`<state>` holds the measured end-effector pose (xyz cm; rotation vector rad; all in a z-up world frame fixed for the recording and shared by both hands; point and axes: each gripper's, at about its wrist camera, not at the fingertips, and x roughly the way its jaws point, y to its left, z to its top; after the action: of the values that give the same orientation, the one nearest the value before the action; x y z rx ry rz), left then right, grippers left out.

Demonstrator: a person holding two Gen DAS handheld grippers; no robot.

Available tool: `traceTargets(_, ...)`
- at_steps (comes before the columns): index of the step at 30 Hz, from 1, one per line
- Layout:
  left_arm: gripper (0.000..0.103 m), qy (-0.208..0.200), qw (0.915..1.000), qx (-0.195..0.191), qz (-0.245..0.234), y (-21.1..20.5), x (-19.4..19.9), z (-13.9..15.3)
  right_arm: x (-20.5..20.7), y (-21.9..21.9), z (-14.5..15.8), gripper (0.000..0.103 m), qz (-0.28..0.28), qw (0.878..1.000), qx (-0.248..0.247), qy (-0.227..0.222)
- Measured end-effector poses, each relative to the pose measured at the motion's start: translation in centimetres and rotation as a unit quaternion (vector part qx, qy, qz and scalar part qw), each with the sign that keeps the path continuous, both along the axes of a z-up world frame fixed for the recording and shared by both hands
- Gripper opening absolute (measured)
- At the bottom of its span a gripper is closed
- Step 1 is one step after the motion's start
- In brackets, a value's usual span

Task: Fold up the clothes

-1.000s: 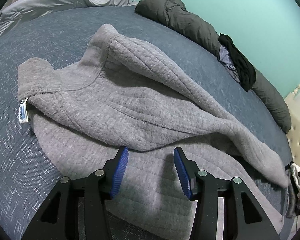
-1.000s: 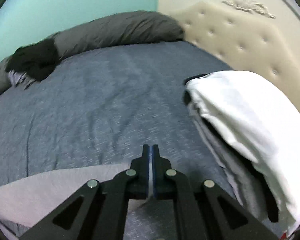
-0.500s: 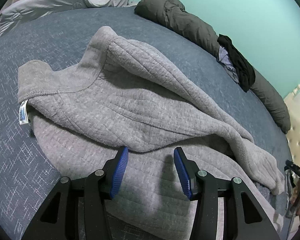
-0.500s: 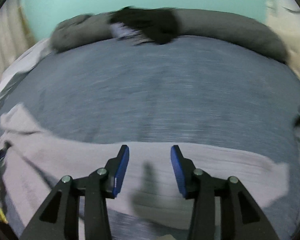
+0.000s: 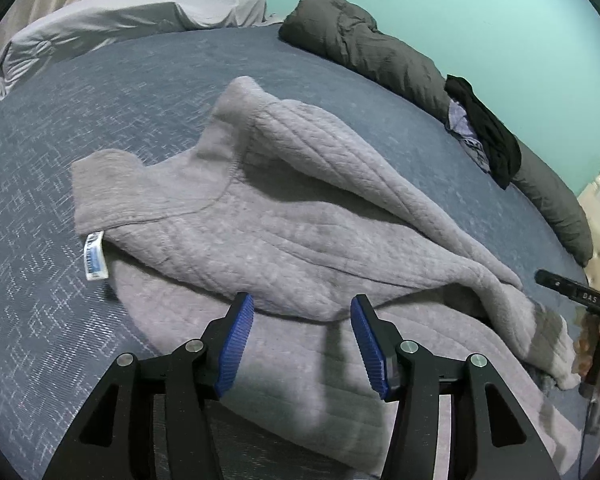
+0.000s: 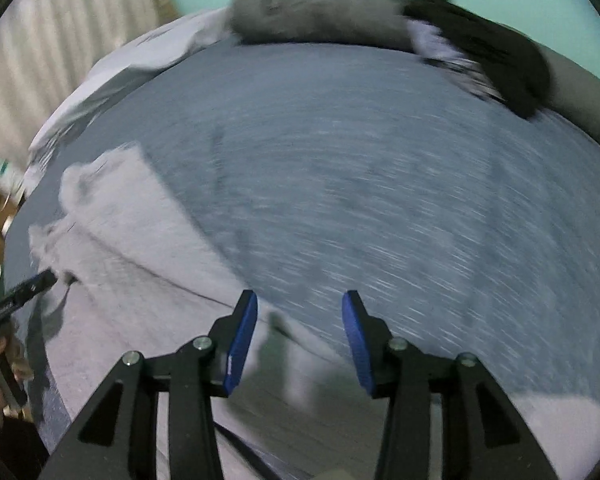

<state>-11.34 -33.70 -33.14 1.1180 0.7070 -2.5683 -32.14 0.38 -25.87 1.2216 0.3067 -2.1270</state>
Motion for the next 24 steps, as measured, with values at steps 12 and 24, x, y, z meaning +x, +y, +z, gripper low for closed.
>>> traceTargets(12, 0.056, 0.002, 0.9998, 0.016, 0.006, -1.5, 0.7, -1.0, 1.0, -7.1, -2.7, 0.018, 0.093, 0.992, 0.082, 0.024)
traceTargets(24, 0.056, 0.009, 0.9996, 0.027, 0.005, -2.4, 1.7, -1.4, -8.4, -3.9, 2.8, 0.009, -0.104, 0.994, 0.017, 0.043)
